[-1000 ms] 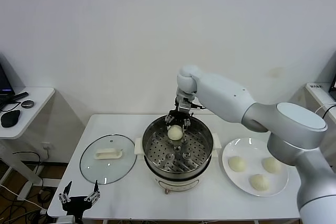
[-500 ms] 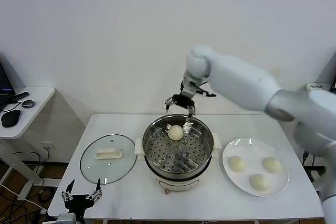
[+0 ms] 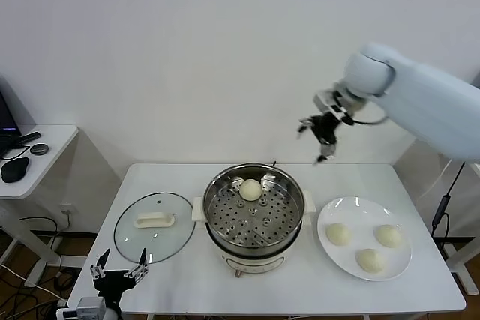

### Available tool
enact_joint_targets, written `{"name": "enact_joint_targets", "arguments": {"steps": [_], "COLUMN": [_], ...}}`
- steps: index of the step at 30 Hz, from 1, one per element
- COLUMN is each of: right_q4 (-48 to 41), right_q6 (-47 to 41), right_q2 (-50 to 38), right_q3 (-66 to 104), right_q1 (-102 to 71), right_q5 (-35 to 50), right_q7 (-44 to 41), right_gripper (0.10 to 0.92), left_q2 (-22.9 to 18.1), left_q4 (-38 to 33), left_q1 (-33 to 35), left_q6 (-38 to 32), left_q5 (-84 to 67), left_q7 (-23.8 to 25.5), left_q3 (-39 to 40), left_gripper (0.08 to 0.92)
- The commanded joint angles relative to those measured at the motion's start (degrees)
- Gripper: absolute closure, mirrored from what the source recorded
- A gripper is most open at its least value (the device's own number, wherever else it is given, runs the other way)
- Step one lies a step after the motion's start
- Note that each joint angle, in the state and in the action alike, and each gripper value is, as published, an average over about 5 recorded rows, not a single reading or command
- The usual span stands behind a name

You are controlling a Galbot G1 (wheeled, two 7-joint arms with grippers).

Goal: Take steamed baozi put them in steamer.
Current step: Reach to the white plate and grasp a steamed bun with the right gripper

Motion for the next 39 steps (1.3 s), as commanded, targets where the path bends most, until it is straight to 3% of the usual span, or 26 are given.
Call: {"name": "enact_joint_targets", "arguments": {"steps": [1,8,15,23,39], "right_q4": [13.21,9.47,3.89,-2.48,-4.62], "right_q6": [-17.18,-13.69,-10.62,-8.93,-10.33], "right_q2": [-15.67,-13.52,-7.18,-1.81,0.57], "right_q3": [4.57,18.16,23.49,23.73,26.22], "right_q1": [-14.01,-34.32,-40.76,-40.81,-43.61], "right_q5": [-7.70,-18.11,-22.70,-25.68,-26.05], "right_q7": [-1.37,3.50,3.70,3.47,6.11], "right_gripper": [0.203,0.203,0.203,0.203,0.203], "left_q2": [0.29,0.15,-0.24,-0.64,-0.40], "left_q4": [-1.62,-0.55,0.31,1.11,2.36], "left_q1": [0.72,2.03,2.90,2.53,2.06], "left_q6": [0.93,0.71,0.47,0.37,0.20], "left_q5": [-1.36,-0.15,0.71,1.08,1.72], "left_q7": [1.04,0.56,0.20,-0.19,-0.33], "left_q3": [-0.35,-0.11,0.12,0.53,0.30], "left_gripper": [0.177,0.177,0.177,0.177,0.177]}}
